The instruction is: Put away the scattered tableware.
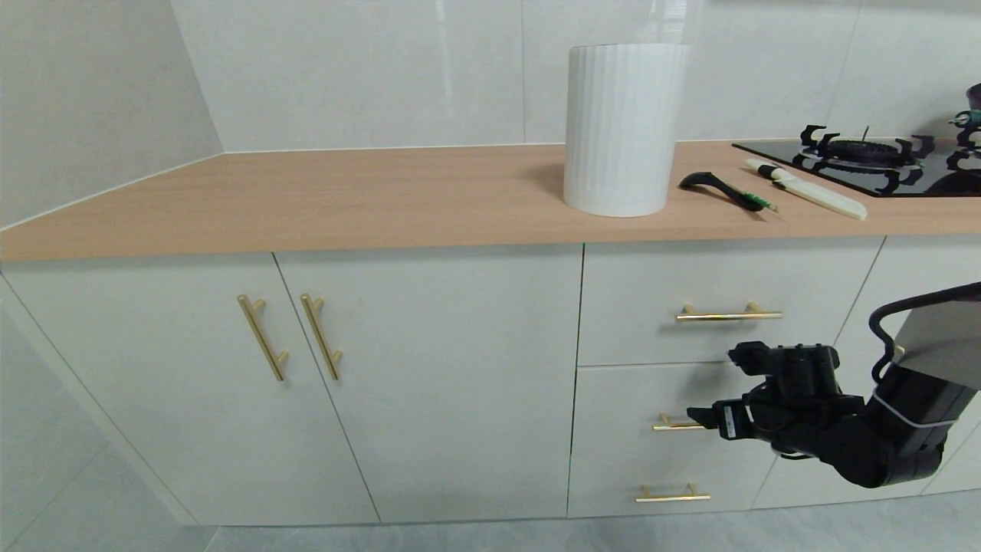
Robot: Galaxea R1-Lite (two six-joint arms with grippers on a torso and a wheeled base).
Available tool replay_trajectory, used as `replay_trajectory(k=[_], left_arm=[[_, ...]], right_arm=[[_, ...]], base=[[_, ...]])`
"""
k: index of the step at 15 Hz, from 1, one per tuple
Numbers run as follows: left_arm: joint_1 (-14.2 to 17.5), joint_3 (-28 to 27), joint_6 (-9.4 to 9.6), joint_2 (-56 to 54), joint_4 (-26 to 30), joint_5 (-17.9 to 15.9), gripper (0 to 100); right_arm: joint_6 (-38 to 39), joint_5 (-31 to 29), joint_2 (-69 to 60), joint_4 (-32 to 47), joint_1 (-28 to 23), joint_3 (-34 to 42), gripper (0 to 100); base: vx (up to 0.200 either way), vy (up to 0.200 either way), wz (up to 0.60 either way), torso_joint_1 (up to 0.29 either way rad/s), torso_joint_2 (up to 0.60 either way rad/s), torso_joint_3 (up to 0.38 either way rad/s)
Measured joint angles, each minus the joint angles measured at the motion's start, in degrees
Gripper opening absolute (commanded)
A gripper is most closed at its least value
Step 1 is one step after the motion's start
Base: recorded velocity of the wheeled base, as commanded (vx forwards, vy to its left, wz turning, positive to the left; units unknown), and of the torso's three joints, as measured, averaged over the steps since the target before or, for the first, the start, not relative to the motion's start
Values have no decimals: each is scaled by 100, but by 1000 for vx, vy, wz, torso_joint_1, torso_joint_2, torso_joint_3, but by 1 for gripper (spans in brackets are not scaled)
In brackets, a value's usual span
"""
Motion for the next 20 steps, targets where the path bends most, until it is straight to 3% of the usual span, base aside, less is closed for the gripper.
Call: replay_trajectory(k=[3,5,20], left_arm=[[-4,0,-5,0,0,0,100],[-2,0,-2,0,0,0,100],[-2,0,-2,0,-2,0,100]], right_arm=[[-5,-143,201,-9,28,-162,100],[1,-541,453,-9,122,-435,100],[117,-781,1137,-206,166,-986,100]], base=[[0,0,0,0,0,0],[0,0,0,0,0,0],[0,0,0,0,0,0]])
